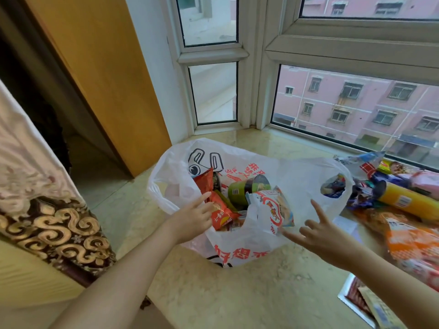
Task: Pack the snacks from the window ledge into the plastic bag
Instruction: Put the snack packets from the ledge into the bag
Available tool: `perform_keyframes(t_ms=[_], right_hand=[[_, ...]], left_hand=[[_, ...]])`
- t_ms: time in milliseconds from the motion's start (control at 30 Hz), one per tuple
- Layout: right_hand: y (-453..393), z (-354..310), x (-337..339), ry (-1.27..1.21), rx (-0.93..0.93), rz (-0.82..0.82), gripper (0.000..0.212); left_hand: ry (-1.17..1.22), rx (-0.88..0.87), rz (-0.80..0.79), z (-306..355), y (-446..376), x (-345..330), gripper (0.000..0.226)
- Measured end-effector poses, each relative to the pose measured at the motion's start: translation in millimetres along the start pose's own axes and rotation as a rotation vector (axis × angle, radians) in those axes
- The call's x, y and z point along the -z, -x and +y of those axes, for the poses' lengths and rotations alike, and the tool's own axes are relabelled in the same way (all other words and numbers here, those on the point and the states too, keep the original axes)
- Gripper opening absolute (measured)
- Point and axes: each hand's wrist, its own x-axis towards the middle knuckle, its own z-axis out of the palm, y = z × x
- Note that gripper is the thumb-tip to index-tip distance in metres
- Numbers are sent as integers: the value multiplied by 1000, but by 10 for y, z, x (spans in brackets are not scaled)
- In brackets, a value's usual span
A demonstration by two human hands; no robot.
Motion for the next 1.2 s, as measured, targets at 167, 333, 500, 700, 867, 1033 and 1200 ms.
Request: perform_keyframes(t_ms=[167, 333, 500, 700, 867, 1033, 1200], right_hand=[[91, 65, -49, 52, 52, 294, 67], [98, 317, 182, -6, -50, 615, 45], [204, 450, 353, 0, -120, 659, 48], [381, 607, 327, 0, -205, 706, 43], [373, 460, 174, 30, -61, 690, 30], [512, 436, 65, 22, -83, 631, 35], [706, 512, -31, 36, -68, 543, 47]], left_hand=[[140, 65, 301, -45, 208, 137, 34], [256, 194, 564, -388, 448, 267, 40], [334, 219, 667, -558, 545, 450, 43], [370, 346, 771, -652, 669, 482, 50], [420, 125, 522, -460, 467, 403, 69], [333, 30, 496, -450, 398, 622, 19], [275, -37, 510, -552, 386, 728, 75]])
